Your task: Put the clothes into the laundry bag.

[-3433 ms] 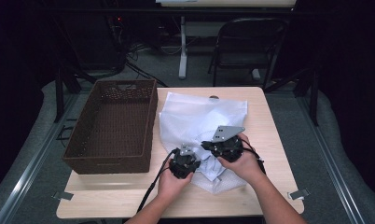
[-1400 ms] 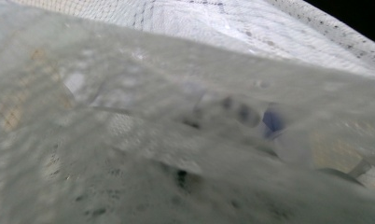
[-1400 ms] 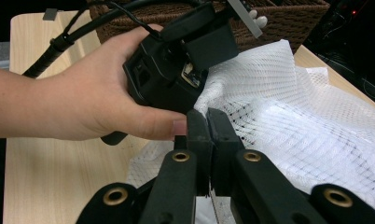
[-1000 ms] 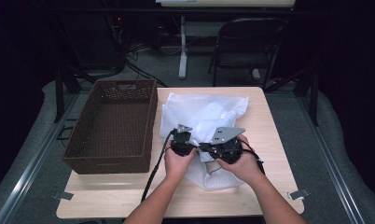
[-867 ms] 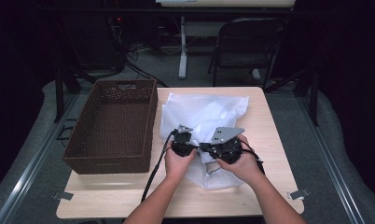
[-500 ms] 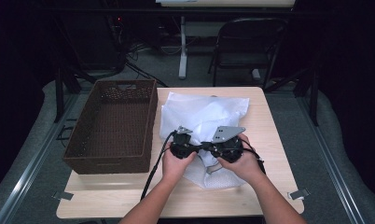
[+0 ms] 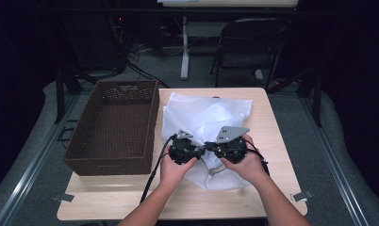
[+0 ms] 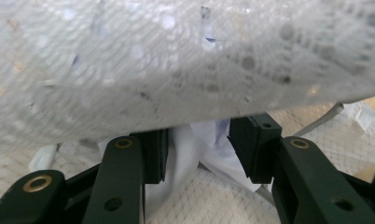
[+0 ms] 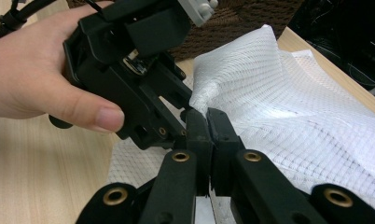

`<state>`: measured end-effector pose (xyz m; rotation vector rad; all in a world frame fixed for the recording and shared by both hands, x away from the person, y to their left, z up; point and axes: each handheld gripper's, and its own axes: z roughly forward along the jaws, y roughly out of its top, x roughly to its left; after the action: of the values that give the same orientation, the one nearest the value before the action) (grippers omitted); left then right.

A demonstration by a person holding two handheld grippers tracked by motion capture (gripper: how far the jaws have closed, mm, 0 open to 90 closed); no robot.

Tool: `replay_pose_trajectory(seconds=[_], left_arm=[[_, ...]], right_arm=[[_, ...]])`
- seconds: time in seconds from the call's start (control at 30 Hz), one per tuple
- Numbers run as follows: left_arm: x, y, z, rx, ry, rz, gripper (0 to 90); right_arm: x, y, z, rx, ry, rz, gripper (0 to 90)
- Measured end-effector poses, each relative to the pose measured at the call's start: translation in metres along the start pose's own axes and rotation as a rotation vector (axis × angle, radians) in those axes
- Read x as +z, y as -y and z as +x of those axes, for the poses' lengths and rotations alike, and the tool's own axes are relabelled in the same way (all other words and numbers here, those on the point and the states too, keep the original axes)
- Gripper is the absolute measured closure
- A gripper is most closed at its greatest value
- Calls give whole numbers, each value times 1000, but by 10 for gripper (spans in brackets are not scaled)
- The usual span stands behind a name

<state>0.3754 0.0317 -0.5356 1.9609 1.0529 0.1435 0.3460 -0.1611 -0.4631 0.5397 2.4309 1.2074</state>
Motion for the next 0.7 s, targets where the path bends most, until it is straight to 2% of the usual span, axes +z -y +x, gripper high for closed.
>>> replay_pose_trajectory(seconds=[0.2, 0.37, 0.4, 0.5, 0.7], left_arm=[[-6, 3, 3, -4, -15, -1, 590], [-7, 6, 2, 2, -9, 7, 582], [-6, 7, 2, 12, -13, 7, 581], [-4, 11, 1, 4, -9, 18, 569], [10, 19, 2, -1, -29, 48, 523]], right_arm=[[0, 0, 0, 2, 0, 1, 889], [1, 0, 0, -1, 1, 4, 890], [0, 0, 0, 1, 0, 4, 889], [0, 0, 0, 1, 0, 3, 889], [1, 0, 1, -2, 1, 5, 889]])
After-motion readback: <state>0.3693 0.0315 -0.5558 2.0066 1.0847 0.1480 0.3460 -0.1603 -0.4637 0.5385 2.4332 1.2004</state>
